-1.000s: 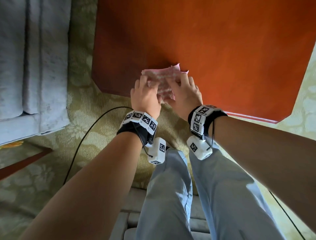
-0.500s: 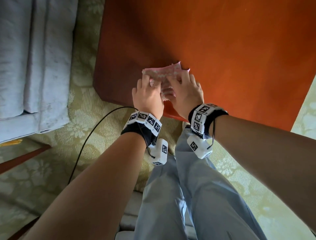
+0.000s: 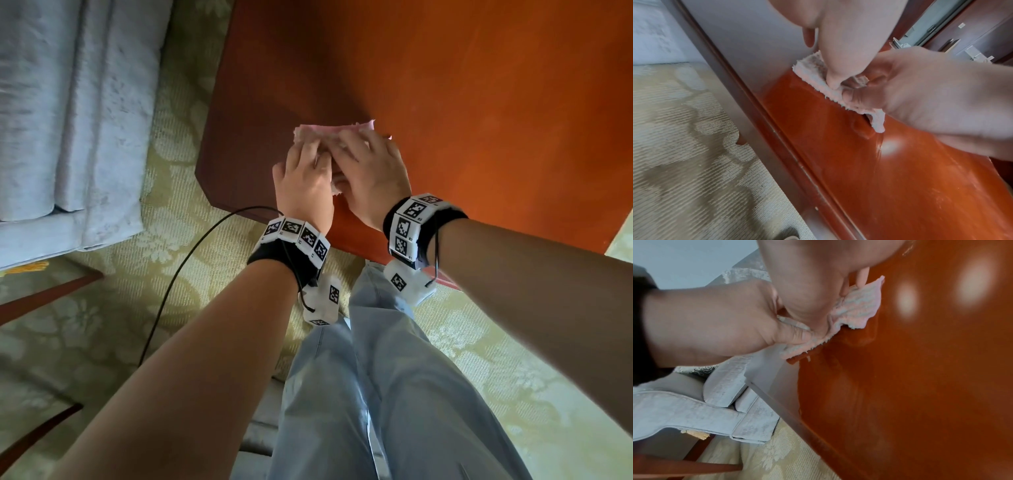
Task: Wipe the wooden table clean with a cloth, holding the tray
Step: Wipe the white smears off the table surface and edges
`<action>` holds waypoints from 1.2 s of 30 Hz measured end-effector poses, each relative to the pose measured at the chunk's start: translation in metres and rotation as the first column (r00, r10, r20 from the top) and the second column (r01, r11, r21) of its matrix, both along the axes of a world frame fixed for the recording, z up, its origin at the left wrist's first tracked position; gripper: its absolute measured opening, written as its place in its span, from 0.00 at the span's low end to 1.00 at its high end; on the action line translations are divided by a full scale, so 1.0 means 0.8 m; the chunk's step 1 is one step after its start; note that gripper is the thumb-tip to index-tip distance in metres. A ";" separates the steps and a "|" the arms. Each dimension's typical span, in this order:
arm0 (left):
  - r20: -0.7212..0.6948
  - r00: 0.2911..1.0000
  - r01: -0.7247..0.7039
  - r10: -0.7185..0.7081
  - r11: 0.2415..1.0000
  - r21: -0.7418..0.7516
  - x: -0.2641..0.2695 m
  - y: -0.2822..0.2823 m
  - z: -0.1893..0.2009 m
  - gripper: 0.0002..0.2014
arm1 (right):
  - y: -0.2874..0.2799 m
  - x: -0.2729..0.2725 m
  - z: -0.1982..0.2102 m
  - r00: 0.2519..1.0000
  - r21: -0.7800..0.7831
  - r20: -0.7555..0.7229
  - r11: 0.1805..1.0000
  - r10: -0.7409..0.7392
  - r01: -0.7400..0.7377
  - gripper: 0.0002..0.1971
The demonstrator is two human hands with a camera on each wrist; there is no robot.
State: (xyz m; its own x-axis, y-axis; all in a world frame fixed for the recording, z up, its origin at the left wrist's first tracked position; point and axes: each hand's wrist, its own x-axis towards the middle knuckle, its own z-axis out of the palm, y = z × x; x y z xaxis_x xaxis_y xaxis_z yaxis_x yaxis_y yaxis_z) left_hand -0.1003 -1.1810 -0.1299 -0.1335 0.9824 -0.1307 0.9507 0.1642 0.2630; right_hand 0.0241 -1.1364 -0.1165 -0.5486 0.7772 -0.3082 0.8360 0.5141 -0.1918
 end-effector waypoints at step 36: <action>-0.140 0.975 0.173 -0.174 0.985 -0.019 -0.009 -0.097 0.006 0.06 | -0.126 -0.014 0.002 0.982 -0.209 0.010 0.960 -0.190 0.188 0.15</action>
State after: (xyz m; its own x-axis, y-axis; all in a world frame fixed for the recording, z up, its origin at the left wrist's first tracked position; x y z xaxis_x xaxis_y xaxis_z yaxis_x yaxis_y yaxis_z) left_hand -0.1075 -1.2583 -0.1248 0.0216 0.9914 -0.1291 0.9922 -0.0054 0.1246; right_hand 0.0126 -1.2368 -0.1146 -0.4017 0.7865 -0.4691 0.9116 0.2948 -0.2864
